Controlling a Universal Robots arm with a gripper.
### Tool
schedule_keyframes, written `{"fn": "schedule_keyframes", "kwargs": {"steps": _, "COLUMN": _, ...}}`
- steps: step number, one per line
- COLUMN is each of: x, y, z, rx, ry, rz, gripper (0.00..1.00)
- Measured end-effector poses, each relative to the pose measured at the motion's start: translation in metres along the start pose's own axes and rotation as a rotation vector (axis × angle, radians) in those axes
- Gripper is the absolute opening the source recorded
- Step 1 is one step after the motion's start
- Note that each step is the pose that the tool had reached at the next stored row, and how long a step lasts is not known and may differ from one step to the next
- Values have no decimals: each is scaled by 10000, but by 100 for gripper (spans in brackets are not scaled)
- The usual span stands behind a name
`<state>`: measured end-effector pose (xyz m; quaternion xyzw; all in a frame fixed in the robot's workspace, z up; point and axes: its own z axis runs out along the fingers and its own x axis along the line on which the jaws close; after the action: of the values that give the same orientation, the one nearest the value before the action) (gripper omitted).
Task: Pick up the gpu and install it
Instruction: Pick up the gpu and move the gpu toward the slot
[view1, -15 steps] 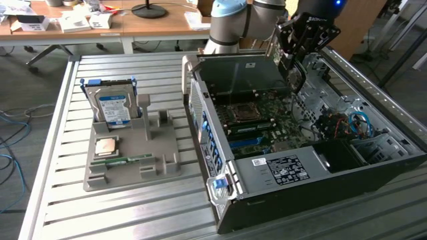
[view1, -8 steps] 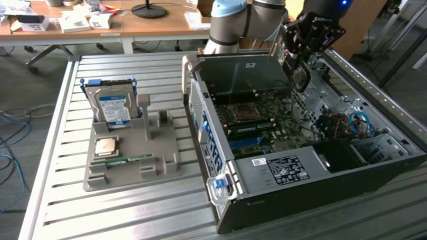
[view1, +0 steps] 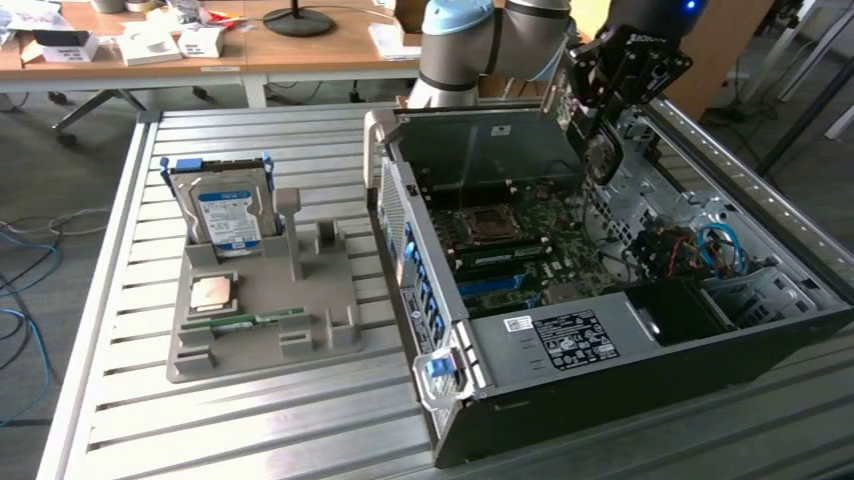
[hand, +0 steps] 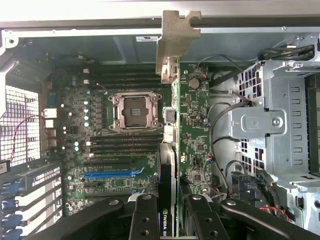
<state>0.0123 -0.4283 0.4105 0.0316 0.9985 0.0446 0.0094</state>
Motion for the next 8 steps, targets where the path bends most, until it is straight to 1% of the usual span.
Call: {"fn": "schedule_keyframes", "kwargs": {"steps": 8, "x": -42, "y": 3, "z": 1, "rx": 1, "ry": 0, "rz": 0, "gripper": 27}}
